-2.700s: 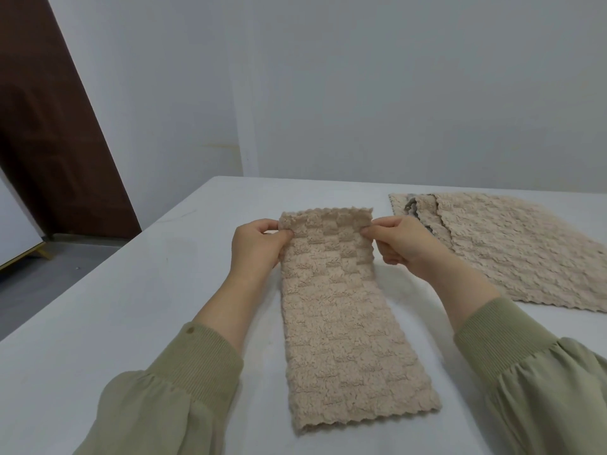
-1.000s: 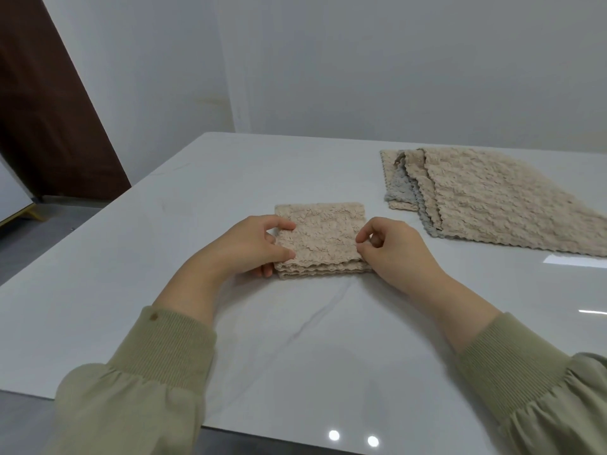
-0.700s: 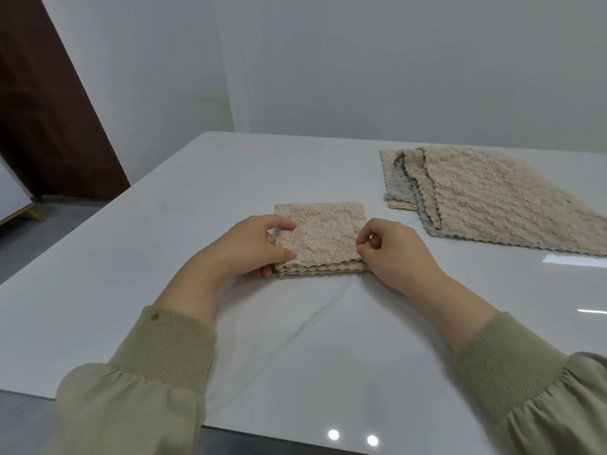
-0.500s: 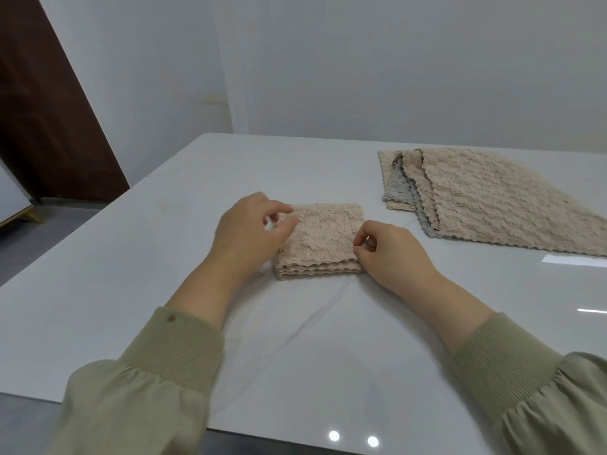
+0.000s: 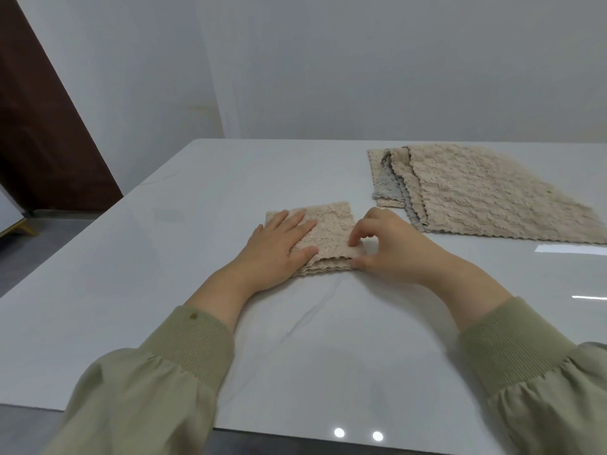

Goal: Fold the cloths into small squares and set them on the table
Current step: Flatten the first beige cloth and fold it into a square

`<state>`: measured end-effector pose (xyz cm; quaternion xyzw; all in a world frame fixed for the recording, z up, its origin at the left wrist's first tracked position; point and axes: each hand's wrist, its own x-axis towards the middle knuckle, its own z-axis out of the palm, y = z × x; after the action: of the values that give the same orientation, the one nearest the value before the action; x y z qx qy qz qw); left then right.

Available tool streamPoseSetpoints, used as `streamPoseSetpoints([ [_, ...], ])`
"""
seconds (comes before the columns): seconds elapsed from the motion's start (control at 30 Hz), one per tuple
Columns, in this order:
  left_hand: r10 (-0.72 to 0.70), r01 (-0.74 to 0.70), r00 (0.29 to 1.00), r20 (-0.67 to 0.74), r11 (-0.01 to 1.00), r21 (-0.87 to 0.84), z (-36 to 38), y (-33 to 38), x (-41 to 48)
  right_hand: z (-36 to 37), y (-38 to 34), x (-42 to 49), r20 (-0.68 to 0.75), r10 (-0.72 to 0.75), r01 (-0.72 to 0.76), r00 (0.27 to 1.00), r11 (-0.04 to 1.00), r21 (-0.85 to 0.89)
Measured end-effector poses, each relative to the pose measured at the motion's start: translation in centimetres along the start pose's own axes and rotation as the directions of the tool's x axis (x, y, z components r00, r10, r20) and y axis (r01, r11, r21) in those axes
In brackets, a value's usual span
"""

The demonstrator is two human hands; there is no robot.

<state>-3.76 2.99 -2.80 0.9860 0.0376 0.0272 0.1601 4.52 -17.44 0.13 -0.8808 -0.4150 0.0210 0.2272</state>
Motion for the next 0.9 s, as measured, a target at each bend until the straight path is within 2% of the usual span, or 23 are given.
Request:
streamPoseSetpoints([
  [0.33, -0.003, 0.003, 1.0, -0.004, 1.0, -0.028, 0.2, -0.3, 0.2, -0.5, -0.7, 0.2, -0.156, -0.187, 0.165, 0.97, 0.976, -0.143],
  [0.5, 0.005, -0.005, 1.0, 0.004, 0.999, -0.043, 0.1, -0.5, 0.2, -0.1, -0.6, 0.2, -0.022, -0.231, 0.218, 0.973, 0.941, -0.26],
  [0.73, 0.015, -0.015, 1.0, 0.027, 1.0, -0.016, 0.0, -0.6, 0.4, 0.2, -0.8, 0.2, 0.02, -0.256, 0.248, 0.967, 0.914, -0.322],
  [0.83, -0.047, 0.046, 0.997, 0.064, 0.999, 0.005, -0.1, -1.2, 0.3, 0.5, -0.6, 0.4, -0.003, -0.265, 0.242, 0.964, 0.884, -0.399],
  [0.9, -0.102, 0.1, 0.991, 0.085, 0.994, 0.034, -0.2, -1.7, 0.1, 0.5, -0.6, 0.5, 0.029, -0.265, 0.25, 0.964, 0.864, -0.438],
])
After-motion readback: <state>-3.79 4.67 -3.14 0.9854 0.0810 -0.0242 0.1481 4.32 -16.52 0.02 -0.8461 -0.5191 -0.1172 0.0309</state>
